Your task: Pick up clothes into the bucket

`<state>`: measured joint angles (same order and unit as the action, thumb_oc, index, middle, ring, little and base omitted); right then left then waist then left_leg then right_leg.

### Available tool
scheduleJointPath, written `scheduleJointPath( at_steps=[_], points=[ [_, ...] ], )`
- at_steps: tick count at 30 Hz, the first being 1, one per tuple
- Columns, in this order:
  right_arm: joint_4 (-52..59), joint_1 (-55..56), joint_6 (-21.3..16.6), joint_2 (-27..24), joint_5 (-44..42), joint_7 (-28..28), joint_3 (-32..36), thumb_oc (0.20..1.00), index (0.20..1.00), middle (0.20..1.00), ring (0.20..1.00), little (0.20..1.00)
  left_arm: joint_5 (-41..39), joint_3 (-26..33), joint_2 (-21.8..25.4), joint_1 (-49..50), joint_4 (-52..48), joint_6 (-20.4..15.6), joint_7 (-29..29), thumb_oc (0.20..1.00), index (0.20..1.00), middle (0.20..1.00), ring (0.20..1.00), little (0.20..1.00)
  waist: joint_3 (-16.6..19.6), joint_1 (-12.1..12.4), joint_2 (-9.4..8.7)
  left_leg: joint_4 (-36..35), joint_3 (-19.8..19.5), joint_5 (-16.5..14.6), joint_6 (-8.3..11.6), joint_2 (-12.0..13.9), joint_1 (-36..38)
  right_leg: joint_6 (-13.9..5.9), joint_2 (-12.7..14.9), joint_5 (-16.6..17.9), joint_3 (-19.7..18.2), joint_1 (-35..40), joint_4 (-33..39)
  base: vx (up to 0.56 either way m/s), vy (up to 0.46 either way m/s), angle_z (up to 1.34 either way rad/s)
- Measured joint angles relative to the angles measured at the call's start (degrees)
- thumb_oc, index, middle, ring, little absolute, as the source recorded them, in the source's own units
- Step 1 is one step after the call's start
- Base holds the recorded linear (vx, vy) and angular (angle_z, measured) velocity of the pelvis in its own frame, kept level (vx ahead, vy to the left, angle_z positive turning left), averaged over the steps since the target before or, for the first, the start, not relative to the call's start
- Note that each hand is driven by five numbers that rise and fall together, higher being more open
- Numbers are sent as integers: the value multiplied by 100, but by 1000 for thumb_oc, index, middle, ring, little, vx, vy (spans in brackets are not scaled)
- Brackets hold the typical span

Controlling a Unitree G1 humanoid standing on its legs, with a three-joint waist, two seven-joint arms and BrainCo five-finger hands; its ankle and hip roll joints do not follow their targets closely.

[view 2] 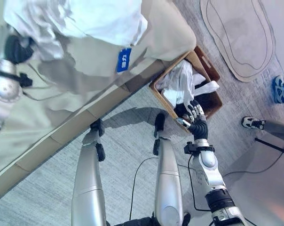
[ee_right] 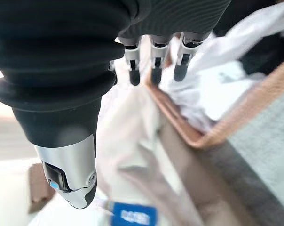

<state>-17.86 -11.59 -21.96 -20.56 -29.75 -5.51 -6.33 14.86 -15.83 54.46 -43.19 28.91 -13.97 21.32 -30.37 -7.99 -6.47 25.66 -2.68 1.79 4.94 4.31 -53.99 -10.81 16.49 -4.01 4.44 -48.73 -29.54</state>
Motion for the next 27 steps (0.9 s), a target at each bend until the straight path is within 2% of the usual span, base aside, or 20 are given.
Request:
scheduleJointPath(
  at_steps=[2,3,5,8,9,10,12,13,15,16,19,23,27],
  points=[
    [25,7,2,-17,57,-25,101,1000,1000,1000,1000,1000,-11,233,-226,324,-255,-22,-26,200,200,200,200,200,41,146,10,-188,27,2,-1,14,244,4,0,-80,27,162,37,-64,-38,6],
    [26,-35,13,-25,158,-65,184,1000,1000,1000,1000,1000,-17,398,-285,648,-581,-70,-62,200,200,200,200,200,42,227,31,-312,22,145,-71,21,419,28,2,-62,99,305,13,-65,-33,11],
    [-36,-40,71,-35,258,-149,282,1000,1000,1000,1000,1000,-62,626,-723,1041,-794,-124,-103,200,200,200,200,200,56,241,34,-513,25,182,-76,-2,811,24,24,-93,132,669,97,49,-63,15],
    [-50,-103,86,-60,450,-287,351,1000,1000,1000,1000,1000,-177,627,-1098,1506,-1070,-239,-226,200,200,200,200,200,113,284,49,-723,19,187,-45,-37,1346,-3,68,-131,233,1233,276,61,-69,10],
    [-45,-173,108,-67,496,-335,358,1000,1000,1000,1000,1000,-291,635,-1192,1561,-1126,-261,-242,200,200,200,200,200,120,313,60,-751,4,187,-46,-44,1437,-10,72,-136,255,1338,291,94,-101,10],
    [-73,-170,183,-50,558,-418,363,1000,1000,1000,1000,1000,-549,772,-1552,1725,-1254,-290,-298,200,200,200,200,200,115,370,66,-840,3,250,-3,-58,1692,-13,85,-133,282,1614,385,84,-66,8],
    [-81,-185,230,-36,621,-471,332,1000,1000,1000,1000,1000,-974,834,-1920,2013,-1473,-346,-348,200,200,200,200,200,127,430,68,-979,-36,261,-16,-85,2143,-35,105,-143,379,2102,553,84,-63,12],
    [-77,-180,231,-43,654,-483,337,1000,1000,1000,1000,1000,-1101,835,-2002,2109,-1544,-386,-358,200,200,200,200,200,183,443,87,-1057,-50,260,-17,-86,2247,-42,108,-151,419,2224,605,81,-64,19],
    [-70,-205,238,-68,667,-507,348,1000,1000,1000,1000,1000,-1241,812,-2041,2304,-1696,-452,-442,200,200,200,200,200,366,458,150,-1249,-75,266,-21,-84,2487,-57,105,-164,512,2481,732,66,-44,15],
    [-80,-308,268,-80,764,-524,345,1000,1000,1000,1000,1000,-1335,811,-2043,2314,-1714,-453,-513,200,200,200,200,200,383,572,191,-1295,-81,269,-21,-85,2641,-58,104,-164,549,2651,777,81,-54,6],
    [-128,-268,373,-106,1168,-564,308,1000,1000,1000,1000,1000,-1452,773,-2062,2527,-1925,-484,-703,200,200,200,200,200,660,600,269,-1516,-108,258,-12,-96,2991,-91,112,-186,643,3039,1001,92,-51,10],
    [-116,-319,560,-772,2487,-571,-217,1000,1000,1000,1000,1000,-1525,683,-1985,2735,-2446,-562,-1183,200,200,200,200,200,971,629,448,-1890,-107,365,-43,-94,3567,-158,62,-53,757,3698,1512,80,-40,4],
    [-258,-310,639,-905,3043,-397,-634,1000,1000,1000,1000,1000,-1739,410,-1926,2791,-2901,-576,-1604,200,200,200,200,200,1496,602,478,-2201,-79,405,-29,-57,3959,-172,-24,114,866,4226,2066,94,-49,-2]
  ],
)
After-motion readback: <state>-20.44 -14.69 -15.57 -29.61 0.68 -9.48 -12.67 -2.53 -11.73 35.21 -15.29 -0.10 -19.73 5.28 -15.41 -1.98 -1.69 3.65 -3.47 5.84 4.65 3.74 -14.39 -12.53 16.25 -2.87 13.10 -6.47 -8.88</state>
